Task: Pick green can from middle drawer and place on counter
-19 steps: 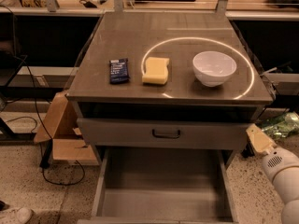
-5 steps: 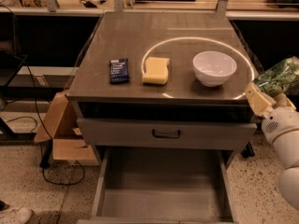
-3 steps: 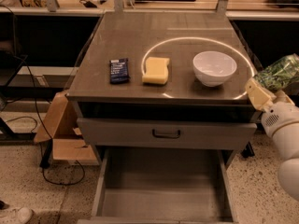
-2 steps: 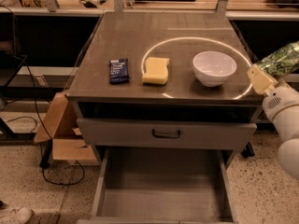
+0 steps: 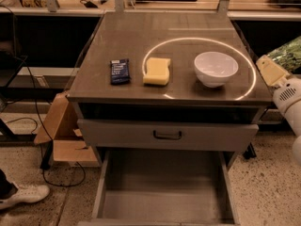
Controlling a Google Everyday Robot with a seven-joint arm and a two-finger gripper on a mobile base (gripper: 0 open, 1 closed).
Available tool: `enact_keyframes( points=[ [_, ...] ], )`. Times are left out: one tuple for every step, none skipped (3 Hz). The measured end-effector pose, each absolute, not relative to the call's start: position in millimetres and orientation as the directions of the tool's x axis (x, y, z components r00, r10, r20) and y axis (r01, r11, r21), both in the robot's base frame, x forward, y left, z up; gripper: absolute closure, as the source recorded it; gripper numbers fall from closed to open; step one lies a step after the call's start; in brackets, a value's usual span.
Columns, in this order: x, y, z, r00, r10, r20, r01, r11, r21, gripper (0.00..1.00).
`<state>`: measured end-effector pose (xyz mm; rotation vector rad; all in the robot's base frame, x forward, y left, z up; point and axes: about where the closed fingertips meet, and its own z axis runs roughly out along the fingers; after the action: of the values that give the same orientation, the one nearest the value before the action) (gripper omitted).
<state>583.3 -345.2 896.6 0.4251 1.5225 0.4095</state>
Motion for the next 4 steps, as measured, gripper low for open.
enact_keyframes(
  points=[
    [587.8, -345.0, 892.6, 0.009, 0.504, -0.864, 0.010, 0.864, 0.504, 1.00],
    [619.3, -340.1, 912.6, 0.060, 0.482, -0.874, -0.030, 0.876, 0.481, 1.00],
    [660.1, -318.1, 958.1, 0.133, 0.459, -0.879, -0.120, 0.887, 0.445, 1.00],
    [683.2, -283.4, 995.4, 0.167, 0.450, -0.877, -0.214, 0.885, 0.413, 1.00]
  ],
)
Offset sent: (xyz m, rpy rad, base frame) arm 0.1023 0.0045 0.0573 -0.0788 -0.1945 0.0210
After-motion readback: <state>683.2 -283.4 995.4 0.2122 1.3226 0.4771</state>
